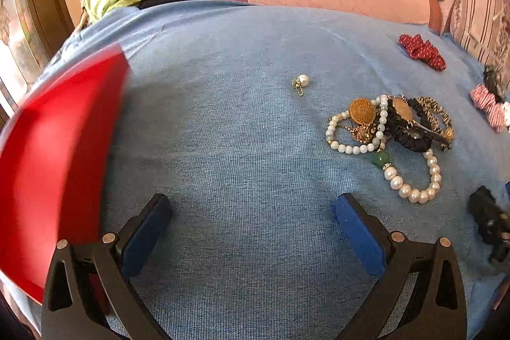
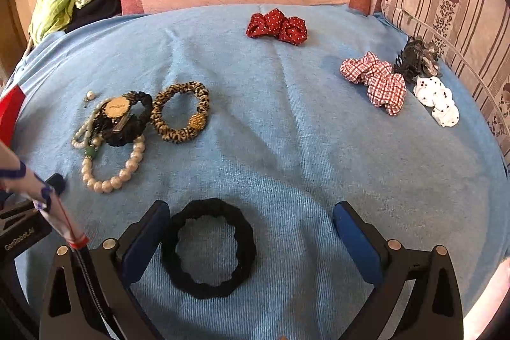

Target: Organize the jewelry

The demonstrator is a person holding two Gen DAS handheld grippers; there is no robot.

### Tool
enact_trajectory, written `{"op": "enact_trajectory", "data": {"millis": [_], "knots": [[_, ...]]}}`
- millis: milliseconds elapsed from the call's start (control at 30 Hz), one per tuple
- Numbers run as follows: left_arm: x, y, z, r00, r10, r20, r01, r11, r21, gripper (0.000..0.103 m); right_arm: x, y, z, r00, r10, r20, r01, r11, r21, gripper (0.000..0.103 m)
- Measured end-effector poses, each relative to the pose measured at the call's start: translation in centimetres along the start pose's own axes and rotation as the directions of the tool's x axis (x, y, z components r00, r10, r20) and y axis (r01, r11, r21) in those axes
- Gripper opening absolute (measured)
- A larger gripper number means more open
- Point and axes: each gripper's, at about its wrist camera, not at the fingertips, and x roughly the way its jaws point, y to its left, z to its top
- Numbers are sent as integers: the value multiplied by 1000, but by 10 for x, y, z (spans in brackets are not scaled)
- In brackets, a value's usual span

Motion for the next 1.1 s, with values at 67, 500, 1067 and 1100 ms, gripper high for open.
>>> {"op": "enact_trajectory", "data": {"millis": [67,500,1067,1100], "knots": [[0,3,1,1000,-14,-3,14,1000,-11,103,-7,-2,0,1000,13,12,-13,1000,8,103],[0,1,2,1000,-12,-5,12,1000,-14,103,-77,-20,0,981,145,131,-150,989,22,103],[-106,9,-12,966,-53,255,57,998,-9,103,-98,-25,-14,963,192,189,-192,981,-18,103],[-113,12,-14,963,-48,266,53,999,-13,103,-100,-25,-15,963,189,193,-188,982,-25,103]]}}
